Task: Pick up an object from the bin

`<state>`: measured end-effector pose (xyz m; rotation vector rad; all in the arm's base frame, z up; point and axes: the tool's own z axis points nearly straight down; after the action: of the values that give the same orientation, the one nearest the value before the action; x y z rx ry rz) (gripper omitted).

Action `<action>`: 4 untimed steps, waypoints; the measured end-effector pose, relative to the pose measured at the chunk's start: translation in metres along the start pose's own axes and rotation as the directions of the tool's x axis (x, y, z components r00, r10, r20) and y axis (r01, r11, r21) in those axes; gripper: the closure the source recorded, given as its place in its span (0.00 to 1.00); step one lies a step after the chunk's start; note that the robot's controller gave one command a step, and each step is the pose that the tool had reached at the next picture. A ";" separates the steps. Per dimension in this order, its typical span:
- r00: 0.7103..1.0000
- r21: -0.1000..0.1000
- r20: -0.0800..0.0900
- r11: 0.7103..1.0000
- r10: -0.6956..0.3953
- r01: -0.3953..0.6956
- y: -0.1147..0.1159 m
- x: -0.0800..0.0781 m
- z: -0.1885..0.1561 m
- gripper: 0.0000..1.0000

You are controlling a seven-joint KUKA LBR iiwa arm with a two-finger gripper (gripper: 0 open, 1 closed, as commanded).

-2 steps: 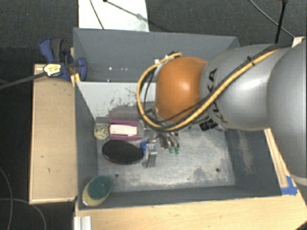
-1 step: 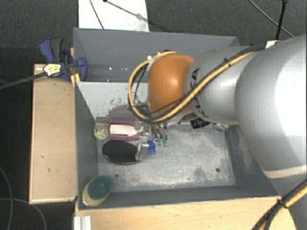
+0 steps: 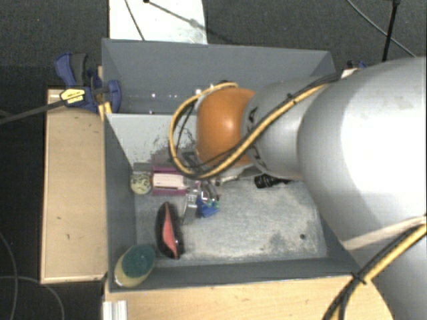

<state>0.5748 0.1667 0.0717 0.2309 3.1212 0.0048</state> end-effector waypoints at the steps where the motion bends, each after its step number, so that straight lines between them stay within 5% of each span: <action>1: 1.000 0.001 -0.009 1.000 -0.001 0.001 0.001 0.002 -0.001 1.00; 2: 1.000 0.003 -0.004 1.000 -0.015 0.015 -0.034 -0.010 -0.034 1.00; 3: 0.929 0.004 -0.006 0.929 0.370 -0.370 -0.040 0.013 -0.002 1.00; 4: 0.929 0.005 -0.004 0.929 0.371 -0.371 -0.063 -0.014 0.001 1.00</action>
Offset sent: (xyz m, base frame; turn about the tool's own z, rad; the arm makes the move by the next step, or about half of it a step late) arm 0.0000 0.0000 0.0000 0.0000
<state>0.5792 0.1026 0.0707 0.8177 3.0274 0.0019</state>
